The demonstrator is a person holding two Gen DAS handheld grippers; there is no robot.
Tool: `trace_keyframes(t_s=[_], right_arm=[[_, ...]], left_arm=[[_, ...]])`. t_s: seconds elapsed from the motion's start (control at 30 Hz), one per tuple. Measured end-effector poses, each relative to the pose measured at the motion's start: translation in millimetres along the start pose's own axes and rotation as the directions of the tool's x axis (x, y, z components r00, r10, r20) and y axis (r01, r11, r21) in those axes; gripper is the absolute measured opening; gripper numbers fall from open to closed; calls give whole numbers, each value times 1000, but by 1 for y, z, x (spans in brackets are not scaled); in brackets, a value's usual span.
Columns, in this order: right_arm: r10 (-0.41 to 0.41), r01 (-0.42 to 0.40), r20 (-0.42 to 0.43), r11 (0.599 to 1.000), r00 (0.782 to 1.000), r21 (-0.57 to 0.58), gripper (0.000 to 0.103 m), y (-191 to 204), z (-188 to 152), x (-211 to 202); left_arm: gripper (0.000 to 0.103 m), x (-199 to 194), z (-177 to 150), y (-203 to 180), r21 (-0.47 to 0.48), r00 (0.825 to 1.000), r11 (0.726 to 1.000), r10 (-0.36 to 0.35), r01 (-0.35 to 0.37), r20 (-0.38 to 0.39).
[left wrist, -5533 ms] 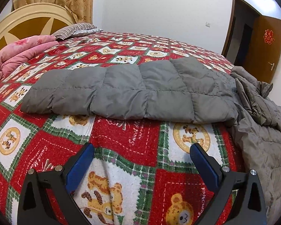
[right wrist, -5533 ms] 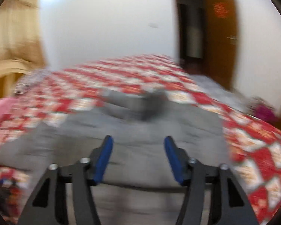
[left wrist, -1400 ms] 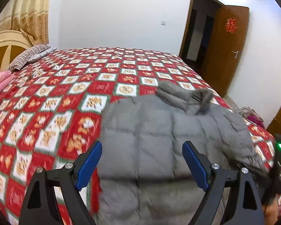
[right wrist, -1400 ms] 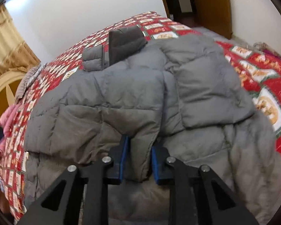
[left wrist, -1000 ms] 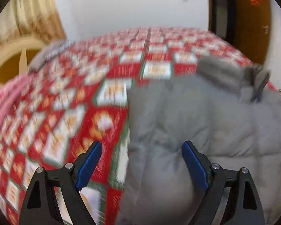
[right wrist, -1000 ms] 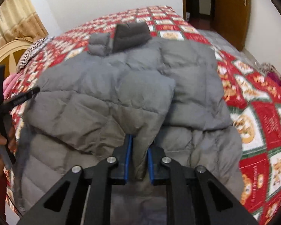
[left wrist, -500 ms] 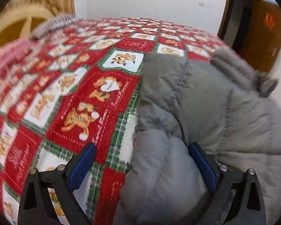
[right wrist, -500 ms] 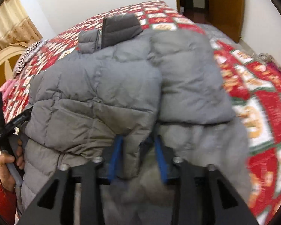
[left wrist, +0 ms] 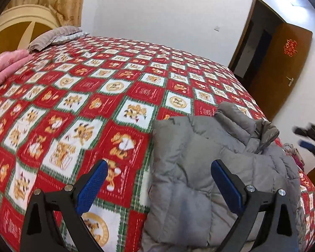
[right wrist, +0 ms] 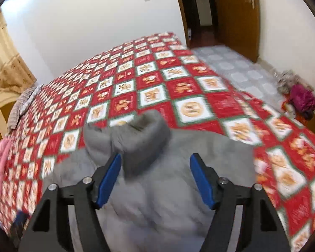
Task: Fold large clothes
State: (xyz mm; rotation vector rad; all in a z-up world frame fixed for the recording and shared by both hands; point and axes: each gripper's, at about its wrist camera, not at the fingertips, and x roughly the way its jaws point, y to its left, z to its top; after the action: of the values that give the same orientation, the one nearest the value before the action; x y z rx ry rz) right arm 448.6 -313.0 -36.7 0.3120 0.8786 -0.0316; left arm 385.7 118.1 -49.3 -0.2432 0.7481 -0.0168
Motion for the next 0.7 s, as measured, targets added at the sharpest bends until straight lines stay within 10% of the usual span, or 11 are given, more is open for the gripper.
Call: trace_keyframes(t_s=[0.2,0.3,0.7], right_arm=[[-64,64,-108,998,992,-7,71,2,5,65],[-79,80,-131,997,988,2,22,-17,-10,67],[121,-129,56,979,991,161,19,-92,-83,57]], left_arm=[[99,10,24,-20,131,999,991,38,-41,27],[99,24,39,-41,192,999,981,30,-34,21],[99,79,95,-161,290,999,956,-39,41,-12]])
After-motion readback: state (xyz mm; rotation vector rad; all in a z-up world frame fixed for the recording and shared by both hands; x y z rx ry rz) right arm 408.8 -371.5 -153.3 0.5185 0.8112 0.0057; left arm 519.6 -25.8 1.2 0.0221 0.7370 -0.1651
